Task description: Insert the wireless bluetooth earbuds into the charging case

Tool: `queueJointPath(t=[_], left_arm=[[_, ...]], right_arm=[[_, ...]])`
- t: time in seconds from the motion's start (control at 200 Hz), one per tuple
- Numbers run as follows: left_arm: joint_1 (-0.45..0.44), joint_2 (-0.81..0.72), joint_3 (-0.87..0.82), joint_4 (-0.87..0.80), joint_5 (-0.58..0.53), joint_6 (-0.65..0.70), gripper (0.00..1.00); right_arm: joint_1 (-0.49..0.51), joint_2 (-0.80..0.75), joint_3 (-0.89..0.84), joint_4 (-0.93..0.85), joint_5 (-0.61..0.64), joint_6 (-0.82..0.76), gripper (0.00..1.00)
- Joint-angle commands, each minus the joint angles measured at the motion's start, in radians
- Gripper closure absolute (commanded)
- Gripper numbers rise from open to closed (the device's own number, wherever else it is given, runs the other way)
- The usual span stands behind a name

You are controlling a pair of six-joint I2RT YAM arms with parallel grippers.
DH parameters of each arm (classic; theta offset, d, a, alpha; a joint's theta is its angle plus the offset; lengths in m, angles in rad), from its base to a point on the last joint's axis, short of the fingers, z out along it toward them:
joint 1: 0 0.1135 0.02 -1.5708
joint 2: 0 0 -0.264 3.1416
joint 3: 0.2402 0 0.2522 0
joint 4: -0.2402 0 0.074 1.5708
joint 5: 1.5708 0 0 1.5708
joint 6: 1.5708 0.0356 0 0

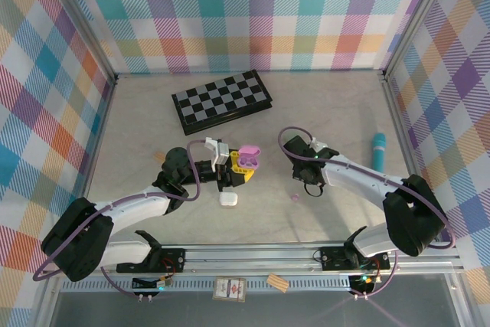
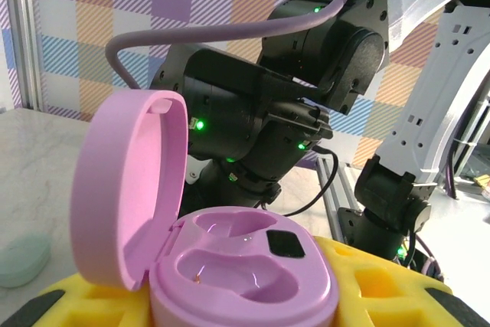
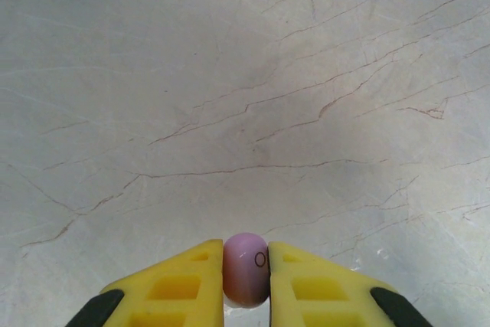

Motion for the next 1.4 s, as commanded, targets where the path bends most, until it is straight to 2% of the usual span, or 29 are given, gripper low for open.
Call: queueJointPath(t=[0.0, 0.18, 0.585, 0.725, 1.0, 1.395], left_arm=[[-0.006, -0.001, -0.008, 0.014, -0.024, 0.04, 0.64], [-0.007, 0.025, -0.007, 0.013, -0.082, 0.077, 0.64], [-0.029, 0.187, 0.014, 0.117, -0.306, 0.185, 0.65], [-0.038, 0.248, 0.046, 0.119, -0.311, 0.209, 0.65], [-0.08, 0.324, 0.096, 0.082, -0.34, 0.266, 0.65], [-0.104, 0.374, 0.124, 0.109, -0.33, 0.261, 0.65]], right_arm=[[0.007, -0.024, 0.036, -0.043, -0.024, 0.034, 0.82], [0.006, -0.054, 0.072, -0.096, -0.058, 0.066, 0.82], [0.042, -0.194, 0.091, -0.094, -0.12, 0.032, 0.81], [0.093, -0.221, 0.131, -0.106, -0.075, 0.028, 0.81], [0.17, -0.211, 0.215, -0.064, -0.07, -0.021, 0.81], [0.22, -0.138, 0.281, 0.058, -0.145, -0.087, 0.8]])
